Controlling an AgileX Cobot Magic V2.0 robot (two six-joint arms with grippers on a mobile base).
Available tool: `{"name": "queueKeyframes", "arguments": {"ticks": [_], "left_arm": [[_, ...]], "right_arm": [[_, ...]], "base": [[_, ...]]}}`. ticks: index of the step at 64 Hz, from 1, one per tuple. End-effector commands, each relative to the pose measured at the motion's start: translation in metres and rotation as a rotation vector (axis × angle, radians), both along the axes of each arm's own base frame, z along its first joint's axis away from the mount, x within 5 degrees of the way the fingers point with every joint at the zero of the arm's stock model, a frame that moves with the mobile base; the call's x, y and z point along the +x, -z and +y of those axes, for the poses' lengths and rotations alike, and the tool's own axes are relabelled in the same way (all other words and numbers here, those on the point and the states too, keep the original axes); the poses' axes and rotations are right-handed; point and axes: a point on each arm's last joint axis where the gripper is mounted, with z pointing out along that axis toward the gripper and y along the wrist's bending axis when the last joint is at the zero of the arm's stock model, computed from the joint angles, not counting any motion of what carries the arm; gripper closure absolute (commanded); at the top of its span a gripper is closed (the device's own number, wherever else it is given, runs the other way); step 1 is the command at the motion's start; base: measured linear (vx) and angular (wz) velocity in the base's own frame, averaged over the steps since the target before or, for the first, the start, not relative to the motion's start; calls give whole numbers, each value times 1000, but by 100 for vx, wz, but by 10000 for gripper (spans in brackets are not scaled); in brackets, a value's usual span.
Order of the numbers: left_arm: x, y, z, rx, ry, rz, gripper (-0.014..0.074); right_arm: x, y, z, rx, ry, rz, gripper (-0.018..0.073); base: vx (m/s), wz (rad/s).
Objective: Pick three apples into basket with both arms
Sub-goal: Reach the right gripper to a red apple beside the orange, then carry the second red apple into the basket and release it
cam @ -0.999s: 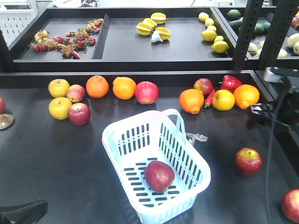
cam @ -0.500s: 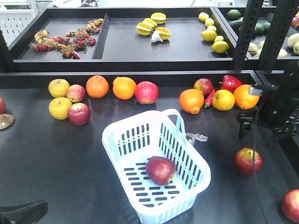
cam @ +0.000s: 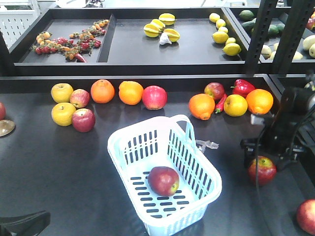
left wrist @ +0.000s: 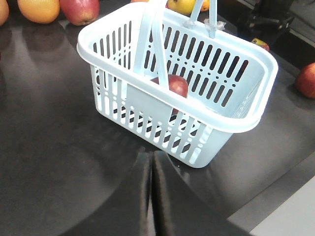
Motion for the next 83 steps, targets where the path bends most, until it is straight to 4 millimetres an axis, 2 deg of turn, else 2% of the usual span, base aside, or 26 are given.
{"name": "queueKeyframes", "arguments": {"ticks": [1, 9, 16, 21, 28, 34, 39, 45, 52, 61, 67, 83], "left_arm": [[5, -13, 1, -44, -44, -52, 603], [5, -13, 1, -44, -44, -52, 603], [5, -13, 1, -44, -44, -52, 603], [5, -13, 1, -44, -44, -52, 603], [5, -13, 1, -44, -44, -52, 603], [5, -13, 1, -44, -44, -52, 603], [5, -13, 1, -44, -44, -52, 603], [5, -13, 1, -44, -44, -52, 603], [5, -13, 1, -44, -44, -52, 603], [5, -13, 1, -43, -43, -51, 603], [5, -13, 1, -43, -43, -51, 603], [5, -13, 1, -43, -43, -51, 603]], "right_arm": [[6, -20, -2, -4, 7, -57, -75], [5, -15, -2, -1, -1, -38, -30], [4, -19, -1, 3, -23, -36, 70], [4, -27, -1, 8, -30, -52, 179], [4, -53, 4, 60, -54, -93, 347], [3, -88, 10, 109, -85, -175, 471], [-2, -124, 16, 158, -99, -262, 571], [-15, -168, 23, 210, -147, -360, 570], [-36, -208, 32, 272, -199, -404, 568], [-57, -235, 49, 328, -244, -457, 565], [-70, -237, 73, 359, -306, -445, 564], [-95, -216, 143, 410, -486, -362, 562]], "base": [[0, 0], [0, 0], [0, 0], [0, 0], [0, 0], [0, 0], [0, 0], [0, 0], [0, 0], [0, 0], [0, 0], [0, 0]]}}
